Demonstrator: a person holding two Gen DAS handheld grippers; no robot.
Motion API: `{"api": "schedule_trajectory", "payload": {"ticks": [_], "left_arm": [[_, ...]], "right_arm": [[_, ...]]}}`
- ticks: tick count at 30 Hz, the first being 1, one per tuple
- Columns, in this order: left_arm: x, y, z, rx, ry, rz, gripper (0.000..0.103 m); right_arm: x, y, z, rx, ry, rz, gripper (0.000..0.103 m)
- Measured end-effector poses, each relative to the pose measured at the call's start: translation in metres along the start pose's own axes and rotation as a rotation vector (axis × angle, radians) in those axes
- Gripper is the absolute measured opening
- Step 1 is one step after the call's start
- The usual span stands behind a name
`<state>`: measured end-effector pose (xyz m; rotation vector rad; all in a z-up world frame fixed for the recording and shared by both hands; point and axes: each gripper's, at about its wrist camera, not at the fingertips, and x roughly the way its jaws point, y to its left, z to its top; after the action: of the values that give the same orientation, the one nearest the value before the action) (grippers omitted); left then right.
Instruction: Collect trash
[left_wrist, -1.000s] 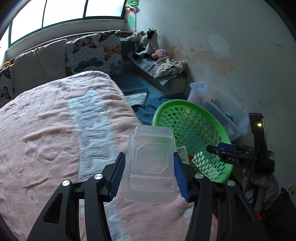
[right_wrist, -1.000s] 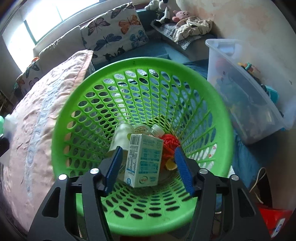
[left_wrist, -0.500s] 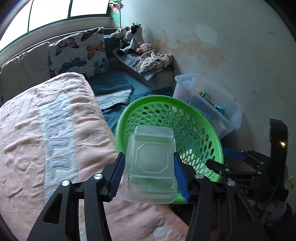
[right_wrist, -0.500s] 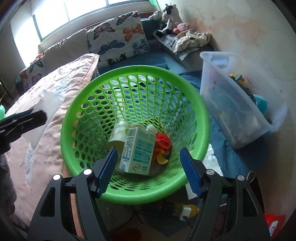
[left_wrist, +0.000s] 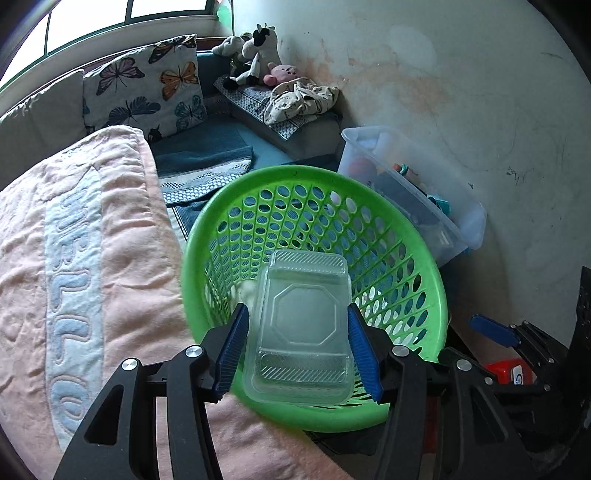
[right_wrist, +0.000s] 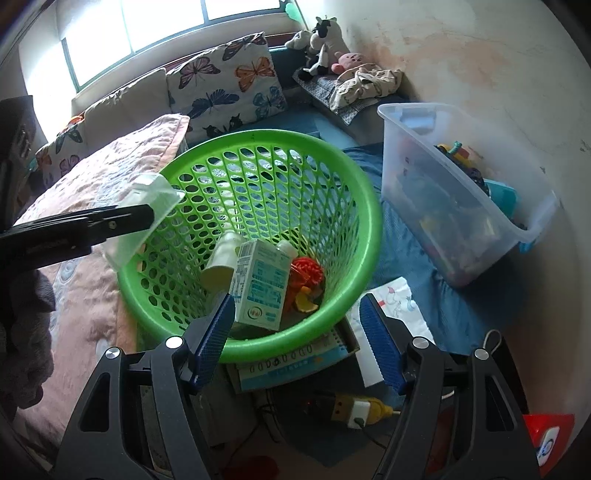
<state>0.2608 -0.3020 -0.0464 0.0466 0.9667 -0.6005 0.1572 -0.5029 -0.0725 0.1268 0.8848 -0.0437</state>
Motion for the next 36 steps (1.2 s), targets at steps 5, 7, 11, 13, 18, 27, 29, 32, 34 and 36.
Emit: {"api": "schedule_trajectory", "payload": {"ticks": [5, 7, 11, 13, 18, 27, 29, 32, 34, 36], "left_arm": [[0.002, -0.003, -0.002, 0.003, 0.001, -0.003, 0.056], [0.001, -0.003, -0.002, 0.003, 0.0, -0.002, 0.056], [-0.004, -0.004, -0.004, 0.005, -0.009, -0.006, 0.056], [-0.007, -0.004, -0.005, 0.004, -0.013, -0.007, 0.057], [-0.022, -0.003, -0.01, 0.014, -0.041, 0.005, 0.061], [-0.059, 0.005, -0.025, 0.014, -0.109, 0.039, 0.076], [-0.069, 0.008, -0.029, 0.014, -0.128, 0.046, 0.08], [-0.085, 0.016, -0.036, -0.001, -0.157, 0.054, 0.084], [-0.098, 0.022, -0.04, -0.014, -0.179, 0.06, 0.087], [-0.108, 0.027, -0.045, -0.02, -0.196, 0.072, 0.088]], "right_arm": [[-0.003, -0.002, -0.004, 0.016, -0.001, 0.005, 0.07], [-0.004, -0.002, -0.005, 0.022, -0.002, 0.009, 0.07], [-0.007, 0.003, -0.008, 0.028, -0.009, 0.018, 0.07], [-0.009, 0.004, -0.009, 0.031, -0.012, 0.022, 0.071], [-0.014, 0.009, -0.013, 0.034, -0.025, 0.026, 0.074], [-0.028, 0.022, -0.016, 0.047, -0.062, 0.046, 0.08], [-0.032, 0.028, -0.018, 0.039, -0.072, 0.053, 0.082], [-0.038, 0.039, -0.021, 0.021, -0.091, 0.056, 0.084], [-0.042, 0.046, -0.023, 0.01, -0.103, 0.058, 0.086], [-0.047, 0.054, -0.025, -0.001, -0.12, 0.063, 0.089]]}}
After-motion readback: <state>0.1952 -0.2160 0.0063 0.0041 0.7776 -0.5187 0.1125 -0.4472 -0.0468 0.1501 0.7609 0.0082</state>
